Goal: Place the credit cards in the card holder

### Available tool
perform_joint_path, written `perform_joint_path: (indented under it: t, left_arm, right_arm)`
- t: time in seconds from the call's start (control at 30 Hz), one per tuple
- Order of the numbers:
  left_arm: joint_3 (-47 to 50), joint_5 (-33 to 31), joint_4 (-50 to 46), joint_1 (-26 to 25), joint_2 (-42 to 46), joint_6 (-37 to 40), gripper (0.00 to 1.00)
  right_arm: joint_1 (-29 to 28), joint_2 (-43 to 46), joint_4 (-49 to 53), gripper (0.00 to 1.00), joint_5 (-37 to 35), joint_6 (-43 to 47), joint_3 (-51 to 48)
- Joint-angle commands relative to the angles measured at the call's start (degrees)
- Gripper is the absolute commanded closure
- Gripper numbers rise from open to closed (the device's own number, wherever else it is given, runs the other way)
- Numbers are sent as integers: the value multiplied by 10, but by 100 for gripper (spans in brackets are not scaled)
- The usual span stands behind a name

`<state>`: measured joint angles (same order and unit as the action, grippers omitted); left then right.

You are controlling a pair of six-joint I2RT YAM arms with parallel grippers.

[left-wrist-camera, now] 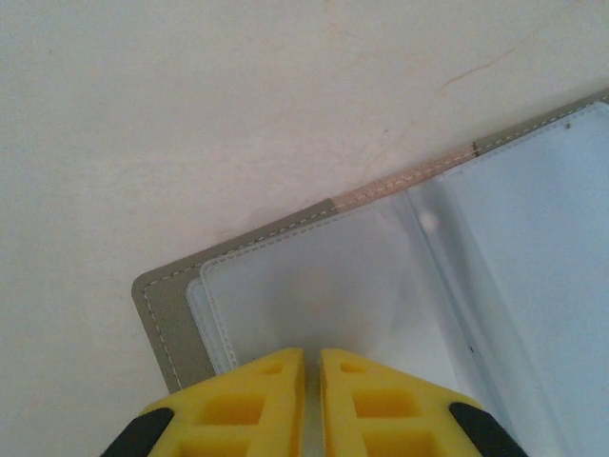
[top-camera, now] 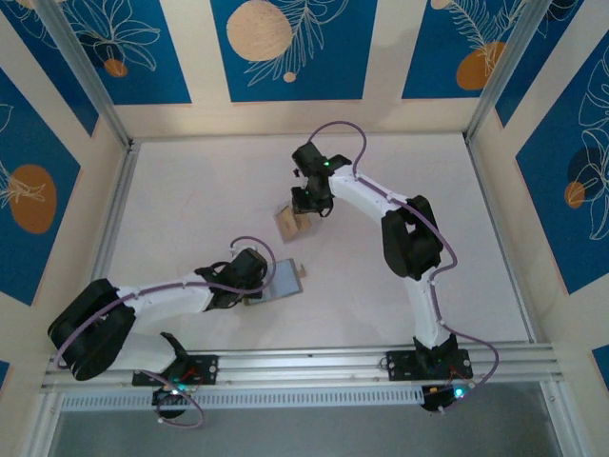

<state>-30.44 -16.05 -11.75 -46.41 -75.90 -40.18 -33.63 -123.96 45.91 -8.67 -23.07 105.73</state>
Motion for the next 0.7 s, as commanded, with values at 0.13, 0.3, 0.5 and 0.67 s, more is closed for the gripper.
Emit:
perform_joint_path:
  t: [0.13, 0.3, 0.5, 0.67]
  left_arm:
    - [25, 21, -55, 2, -21, -5, 88]
    - [24, 19, -58, 2, -17, -5, 88]
    - [22, 18, -60, 2, -16, -5, 88]
    - [20, 18, -61, 2, -19, -4, 88]
  right_arm:
    - [-2, -12, 14, 74, -9, 13, 14]
    - [-4, -28, 17, 74, 5, 15, 26]
    - [-5, -40, 22, 74, 14, 18, 35]
    - [-10, -27, 15, 74, 15, 19, 28]
